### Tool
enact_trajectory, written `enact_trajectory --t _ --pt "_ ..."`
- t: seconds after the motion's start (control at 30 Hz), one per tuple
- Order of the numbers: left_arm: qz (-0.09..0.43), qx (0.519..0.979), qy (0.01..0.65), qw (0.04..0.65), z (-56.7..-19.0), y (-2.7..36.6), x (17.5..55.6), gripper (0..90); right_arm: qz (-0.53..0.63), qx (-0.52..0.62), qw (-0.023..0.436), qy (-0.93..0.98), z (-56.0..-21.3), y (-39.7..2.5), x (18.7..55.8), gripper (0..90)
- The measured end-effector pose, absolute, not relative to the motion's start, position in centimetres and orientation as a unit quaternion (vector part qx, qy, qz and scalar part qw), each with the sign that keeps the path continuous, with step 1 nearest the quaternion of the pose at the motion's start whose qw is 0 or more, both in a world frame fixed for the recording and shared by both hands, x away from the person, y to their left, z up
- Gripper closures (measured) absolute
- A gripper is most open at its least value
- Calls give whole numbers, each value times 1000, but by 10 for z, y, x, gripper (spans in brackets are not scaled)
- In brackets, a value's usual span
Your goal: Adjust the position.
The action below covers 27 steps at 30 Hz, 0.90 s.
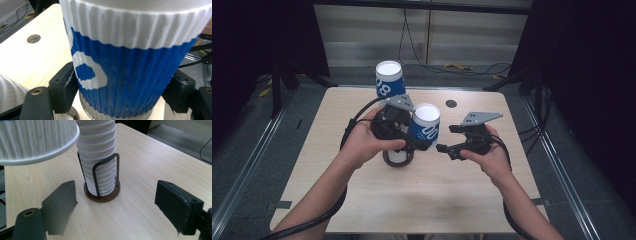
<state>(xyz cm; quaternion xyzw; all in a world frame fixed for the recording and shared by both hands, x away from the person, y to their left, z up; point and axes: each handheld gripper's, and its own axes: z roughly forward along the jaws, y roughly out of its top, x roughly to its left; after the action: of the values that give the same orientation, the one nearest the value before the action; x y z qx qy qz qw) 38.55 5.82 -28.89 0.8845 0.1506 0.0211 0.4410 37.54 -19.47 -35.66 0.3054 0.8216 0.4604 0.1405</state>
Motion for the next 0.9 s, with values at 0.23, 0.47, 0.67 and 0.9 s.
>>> enact_trajectory --t 0.23,0.47,0.67,0.9 --pt "15 890 148 432 -297 51 384 237 452 306 139 827 -359 -203 368 170" --pt "15 894 146 424 -302 46 382 237 452 313 138 824 -364 -213 365 170" --pt "8 897 147 417 -311 46 385 237 455 310 133 824 -366 -215 363 170" --pt "6 900 151 409 -320 45 386 237 454 308 130 826 -365 -218 363 170"
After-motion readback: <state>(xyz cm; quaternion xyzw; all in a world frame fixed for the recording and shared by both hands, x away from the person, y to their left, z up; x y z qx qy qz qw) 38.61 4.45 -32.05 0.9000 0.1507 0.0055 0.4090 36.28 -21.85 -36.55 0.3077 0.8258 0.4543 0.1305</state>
